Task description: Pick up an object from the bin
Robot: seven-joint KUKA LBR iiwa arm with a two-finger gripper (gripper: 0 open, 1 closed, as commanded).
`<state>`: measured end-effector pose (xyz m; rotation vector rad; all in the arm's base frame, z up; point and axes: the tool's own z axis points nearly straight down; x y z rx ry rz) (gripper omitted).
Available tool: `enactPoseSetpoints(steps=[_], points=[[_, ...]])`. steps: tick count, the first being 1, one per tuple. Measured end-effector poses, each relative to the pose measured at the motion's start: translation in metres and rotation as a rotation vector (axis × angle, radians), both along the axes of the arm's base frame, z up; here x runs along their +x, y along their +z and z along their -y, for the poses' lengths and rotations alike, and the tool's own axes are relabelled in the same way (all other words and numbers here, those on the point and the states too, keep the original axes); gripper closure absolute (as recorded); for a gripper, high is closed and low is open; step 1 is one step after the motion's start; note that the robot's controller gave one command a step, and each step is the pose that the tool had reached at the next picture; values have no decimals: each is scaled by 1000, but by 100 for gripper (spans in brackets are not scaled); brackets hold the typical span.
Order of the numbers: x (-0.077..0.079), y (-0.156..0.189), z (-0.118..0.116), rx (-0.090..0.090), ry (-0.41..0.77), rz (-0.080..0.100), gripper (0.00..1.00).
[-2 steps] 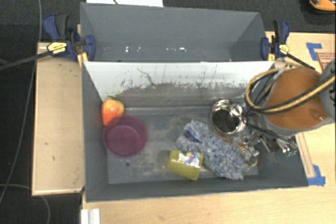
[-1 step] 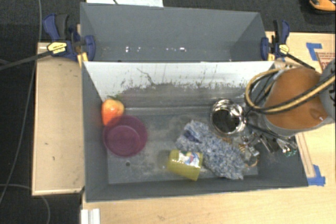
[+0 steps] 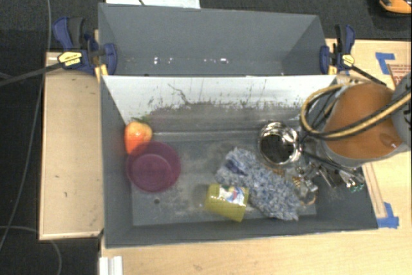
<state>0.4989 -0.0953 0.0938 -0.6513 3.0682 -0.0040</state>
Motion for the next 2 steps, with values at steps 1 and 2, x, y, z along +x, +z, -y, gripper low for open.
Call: enactPoseSetpoints(steps=[1, 2], points=[[0, 0, 0, 0, 0, 0, 100], [19, 88, -5, -1, 268, 3, 100]])
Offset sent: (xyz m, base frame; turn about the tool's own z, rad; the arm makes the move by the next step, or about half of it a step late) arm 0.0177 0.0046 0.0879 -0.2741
